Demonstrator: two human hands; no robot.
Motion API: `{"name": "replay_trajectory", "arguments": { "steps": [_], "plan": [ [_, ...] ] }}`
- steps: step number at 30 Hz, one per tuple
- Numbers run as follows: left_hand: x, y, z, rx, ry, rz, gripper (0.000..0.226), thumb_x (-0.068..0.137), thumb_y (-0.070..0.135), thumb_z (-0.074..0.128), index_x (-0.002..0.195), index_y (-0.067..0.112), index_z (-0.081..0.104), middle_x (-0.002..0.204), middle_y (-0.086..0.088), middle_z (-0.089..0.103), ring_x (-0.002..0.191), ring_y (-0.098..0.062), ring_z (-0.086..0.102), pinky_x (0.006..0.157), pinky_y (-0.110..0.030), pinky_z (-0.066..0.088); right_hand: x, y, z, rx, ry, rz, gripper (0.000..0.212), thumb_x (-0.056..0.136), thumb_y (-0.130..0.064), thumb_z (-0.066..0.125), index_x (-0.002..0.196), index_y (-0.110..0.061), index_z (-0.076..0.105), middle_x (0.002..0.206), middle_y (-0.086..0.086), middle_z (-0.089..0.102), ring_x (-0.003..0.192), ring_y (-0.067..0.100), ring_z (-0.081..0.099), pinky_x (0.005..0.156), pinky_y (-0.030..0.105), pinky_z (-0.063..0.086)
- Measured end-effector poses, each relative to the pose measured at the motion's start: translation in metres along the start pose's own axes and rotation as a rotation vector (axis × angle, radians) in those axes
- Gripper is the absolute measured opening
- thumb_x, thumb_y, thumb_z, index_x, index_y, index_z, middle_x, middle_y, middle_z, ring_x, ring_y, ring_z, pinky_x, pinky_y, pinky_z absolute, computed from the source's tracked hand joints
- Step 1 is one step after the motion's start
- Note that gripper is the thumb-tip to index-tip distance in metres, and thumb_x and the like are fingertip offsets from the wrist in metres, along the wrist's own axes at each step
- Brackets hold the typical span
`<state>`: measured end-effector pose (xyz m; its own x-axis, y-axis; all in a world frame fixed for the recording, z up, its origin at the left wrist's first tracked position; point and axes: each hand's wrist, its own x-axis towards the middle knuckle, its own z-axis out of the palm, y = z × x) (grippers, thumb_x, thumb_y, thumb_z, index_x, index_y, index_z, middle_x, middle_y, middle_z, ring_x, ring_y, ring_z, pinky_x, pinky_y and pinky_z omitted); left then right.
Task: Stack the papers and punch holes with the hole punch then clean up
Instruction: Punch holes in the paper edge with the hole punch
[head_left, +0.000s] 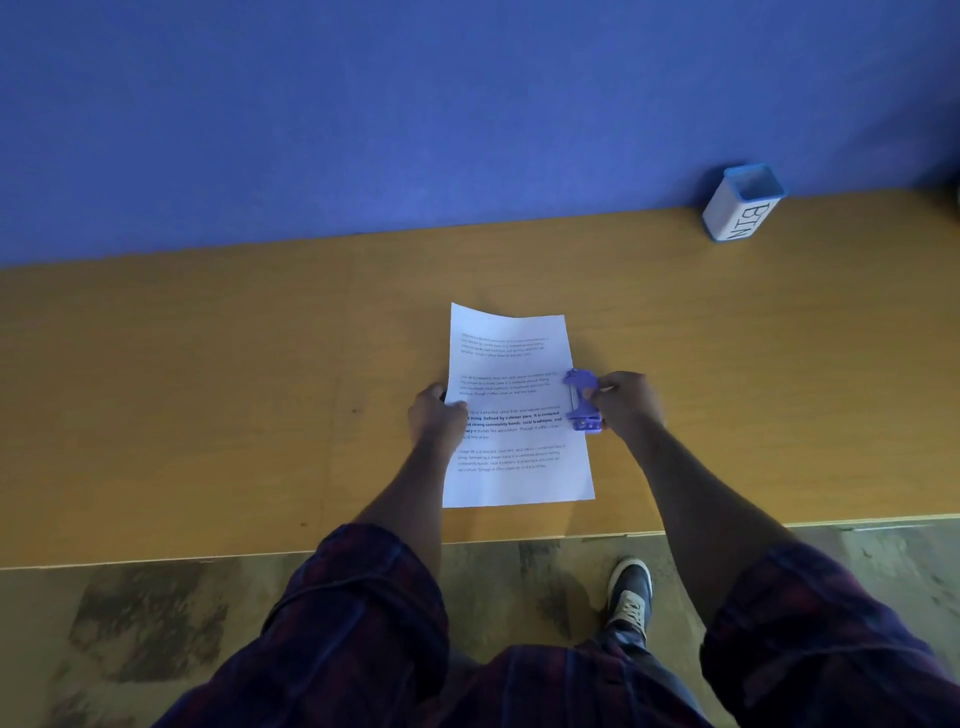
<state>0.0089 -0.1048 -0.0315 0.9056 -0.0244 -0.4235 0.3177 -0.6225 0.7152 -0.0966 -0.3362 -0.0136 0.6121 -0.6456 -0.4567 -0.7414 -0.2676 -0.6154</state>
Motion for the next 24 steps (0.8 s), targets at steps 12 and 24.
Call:
{"name": "replay_trajectory", "arguments": {
  "steps": [12, 24],
  "plan": [
    [-0.002, -0.006, -0.008, 0.104, 0.258, 0.134, 0.018, 0.091, 0.003, 0.048, 0.090, 0.020, 0.046, 0.082, 0.000, 0.064, 0.064, -0.020, 0.056, 0.046, -0.019, 0.034, 0.007, 0.020, -0.007, 0.126, 0.087, 0.000, 0.023, 0.090, -0.016, 0.058, 0.109, -0.018, 0.071, 0.084, 0.010, 0.074, 0.069, 0.033, 0.072, 0.068, 0.044, 0.062],
    [0.004, -0.020, -0.014, -0.014, 0.287, 0.046, 0.010, 0.090, 0.005, 0.047, 0.092, 0.015, 0.051, 0.078, 0.004, 0.062, 0.059, -0.015, 0.054, 0.046, -0.019, 0.034, 0.031, 0.060, -0.075, 0.085, 0.417, 0.193, 0.038, 0.096, -0.021, 0.045, 0.127, -0.025, 0.067, 0.117, 0.016, 0.070, 0.105, 0.040, 0.063, 0.084, 0.040, 0.051]
  ]
}}
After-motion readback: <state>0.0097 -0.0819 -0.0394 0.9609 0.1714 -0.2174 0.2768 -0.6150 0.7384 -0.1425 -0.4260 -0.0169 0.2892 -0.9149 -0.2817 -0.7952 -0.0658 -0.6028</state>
